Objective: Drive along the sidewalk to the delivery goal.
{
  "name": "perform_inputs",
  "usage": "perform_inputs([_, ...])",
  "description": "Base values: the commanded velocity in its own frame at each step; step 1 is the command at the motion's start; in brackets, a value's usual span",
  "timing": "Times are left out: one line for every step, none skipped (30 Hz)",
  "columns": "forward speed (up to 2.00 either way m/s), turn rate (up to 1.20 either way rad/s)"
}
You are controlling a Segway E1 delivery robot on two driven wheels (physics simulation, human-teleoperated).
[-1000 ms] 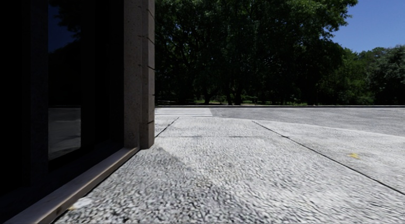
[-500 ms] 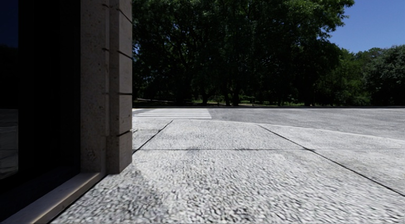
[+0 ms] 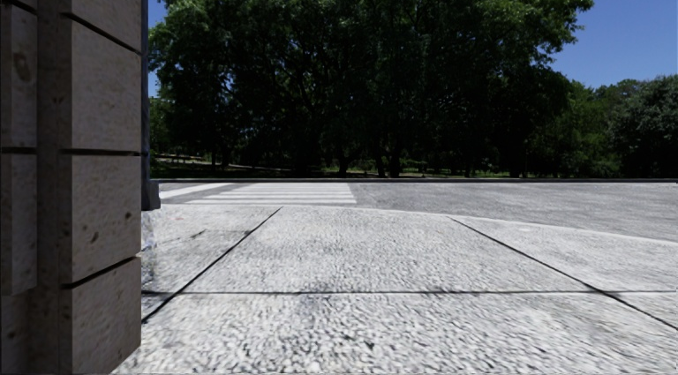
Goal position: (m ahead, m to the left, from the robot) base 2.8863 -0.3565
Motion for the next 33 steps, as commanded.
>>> perform_inputs([2.0,0.0])
perform_inputs([2.0,0.0])
perform_inputs([2.0,0.0])
perform_inputs([2.0,0.0])
perform_inputs([2.0,0.0])
perform_inputs([2.0,0.0])
perform_inputs([1.86,0.0])
perform_inputs([1.75,0.0])
perform_inputs([1.75,0.0])
perform_inputs([1.64,0.0])
perform_inputs([1.57,0.0])
perform_inputs([1.57,0.0])
perform_inputs([1.54,0.0])
perform_inputs([1.52,0.0])
perform_inputs([1.5,0.0])
perform_inputs([1.5,0.0])
perform_inputs([1.47,0.0])
perform_inputs([1.4,0.0])
perform_inputs([1.36,0.0])
perform_inputs([1.36,0.0])
perform_inputs([1.35,0.0])
perform_inputs([1.35,0.0])
perform_inputs([1.35,0.0])
perform_inputs([1.35,0.0])
perform_inputs([1.35,0.0])
perform_inputs([1.35,0.0])
perform_inputs([1.35,0.0])
perform_inputs([1.35,0.0])
perform_inputs([1.35,0.0])
perform_inputs([1.35,0.0])
perform_inputs([1.35,0.0])
perform_inputs([1.35,0.0])
perform_inputs([1.35,0.0])
